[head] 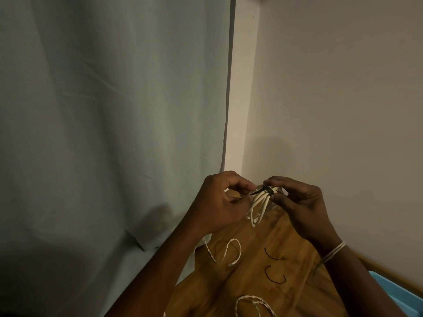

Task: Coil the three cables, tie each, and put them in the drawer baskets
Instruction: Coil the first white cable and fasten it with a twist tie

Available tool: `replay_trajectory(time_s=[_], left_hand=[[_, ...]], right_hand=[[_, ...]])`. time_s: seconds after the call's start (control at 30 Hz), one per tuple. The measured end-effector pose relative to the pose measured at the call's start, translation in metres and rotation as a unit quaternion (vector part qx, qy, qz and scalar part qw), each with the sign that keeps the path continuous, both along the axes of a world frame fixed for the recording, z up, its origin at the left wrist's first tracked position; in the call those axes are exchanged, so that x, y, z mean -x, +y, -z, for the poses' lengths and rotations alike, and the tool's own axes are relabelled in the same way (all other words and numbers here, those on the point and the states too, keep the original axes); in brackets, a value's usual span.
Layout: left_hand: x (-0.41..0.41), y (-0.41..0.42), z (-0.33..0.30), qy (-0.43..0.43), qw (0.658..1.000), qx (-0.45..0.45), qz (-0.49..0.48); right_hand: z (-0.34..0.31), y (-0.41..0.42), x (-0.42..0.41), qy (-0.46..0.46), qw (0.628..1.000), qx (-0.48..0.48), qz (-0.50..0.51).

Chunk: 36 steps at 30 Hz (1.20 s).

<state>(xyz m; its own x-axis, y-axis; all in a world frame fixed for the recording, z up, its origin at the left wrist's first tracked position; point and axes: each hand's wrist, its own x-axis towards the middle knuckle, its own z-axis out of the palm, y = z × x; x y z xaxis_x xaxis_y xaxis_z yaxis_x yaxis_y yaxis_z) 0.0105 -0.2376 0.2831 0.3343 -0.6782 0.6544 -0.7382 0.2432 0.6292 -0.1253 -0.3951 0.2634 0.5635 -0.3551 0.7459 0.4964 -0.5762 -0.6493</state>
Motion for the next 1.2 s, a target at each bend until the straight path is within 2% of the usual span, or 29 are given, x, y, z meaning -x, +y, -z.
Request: replay_trajectory(time_s=[0.23,0.4,0.6,0.87,1.07,1.2], left_hand=[[0.002,0.005,-0.007,0.031,0.999,0.021,0.007],[0.008,0.006,-0.008,0.087,0.996,0.015,0.016],[0.007,0.007,-0.012,0.012,1.0,0.026,0.009],[-0.006,0.012,-0.018,-0.016,0.998,-0.061,0.022],[-0.007,0.01,-0.016,-0.105,0.993,-0.05,0.025],[-0.005,0.005,-0.02,-0.134,0.989,-0.054,-0.001]], right_hand=[[-0.003,0.003,0.003,-0.044,0.999,-0.024,-0.001],[-0.003,0.007,0.003,-0.08,0.996,-0.044,0.0],[0.0,0.009,-0.002,-0.074,0.996,-0.014,0.037],[0.004,0.001,-0.003,-0.016,0.993,0.107,0.042],[0.006,-0.001,-0.002,-0.005,0.993,0.114,0.033],[0.004,-0.002,0.002,-0.027,0.992,0.11,0.053]])
